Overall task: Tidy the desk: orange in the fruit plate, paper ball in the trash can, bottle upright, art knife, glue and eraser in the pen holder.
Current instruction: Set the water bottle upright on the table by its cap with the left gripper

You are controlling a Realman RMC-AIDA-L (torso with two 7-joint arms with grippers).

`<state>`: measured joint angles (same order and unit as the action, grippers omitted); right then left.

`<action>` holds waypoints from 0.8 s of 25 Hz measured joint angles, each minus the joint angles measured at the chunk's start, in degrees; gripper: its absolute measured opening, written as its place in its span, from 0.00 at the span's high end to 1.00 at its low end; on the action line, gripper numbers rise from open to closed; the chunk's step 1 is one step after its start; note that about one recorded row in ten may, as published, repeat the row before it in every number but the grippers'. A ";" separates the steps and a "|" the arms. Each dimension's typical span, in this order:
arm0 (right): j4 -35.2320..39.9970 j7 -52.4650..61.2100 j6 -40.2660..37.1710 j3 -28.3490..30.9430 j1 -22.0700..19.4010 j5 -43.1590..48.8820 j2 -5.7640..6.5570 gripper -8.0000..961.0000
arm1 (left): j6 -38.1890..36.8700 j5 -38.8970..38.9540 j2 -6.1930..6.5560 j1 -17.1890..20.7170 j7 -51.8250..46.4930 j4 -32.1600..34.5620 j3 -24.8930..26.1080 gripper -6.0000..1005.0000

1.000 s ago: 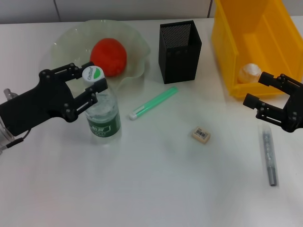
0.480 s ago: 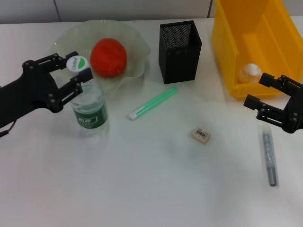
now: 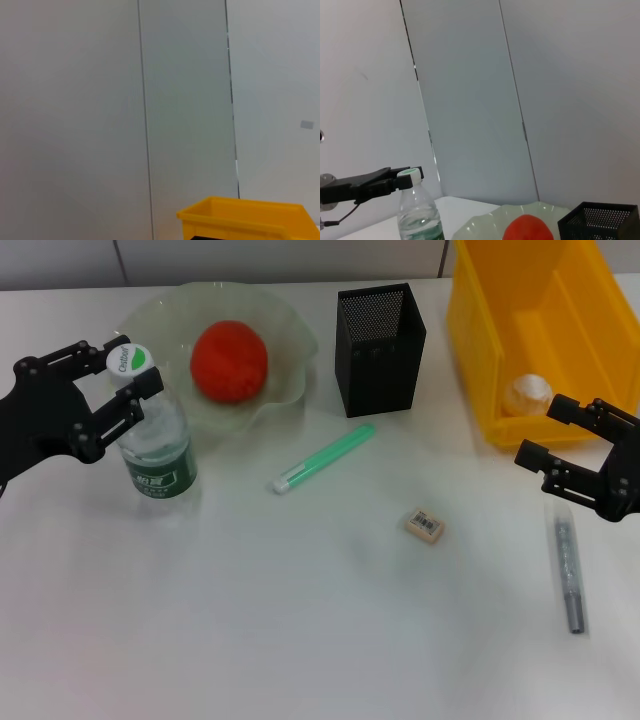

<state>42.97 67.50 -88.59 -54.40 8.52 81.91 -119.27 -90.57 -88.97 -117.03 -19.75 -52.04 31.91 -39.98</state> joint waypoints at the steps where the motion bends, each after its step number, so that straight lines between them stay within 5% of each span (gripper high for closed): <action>1: 0.00 0.00 0.00 0.00 0.00 0.00 0.00 0.18 | 0.02 0.00 0.03 0.00 0.01 0.00 0.10 0.57; 20: -1.14 0.08 0.18 0.00 0.45 0.08 0.15 0.18 | 1.34 0.34 -0.74 0.13 0.89 -0.01 0.88 0.54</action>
<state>41.83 67.59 -88.41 -54.40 8.97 81.99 -119.11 -89.23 -88.63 -117.78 -19.63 -51.15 31.90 -39.10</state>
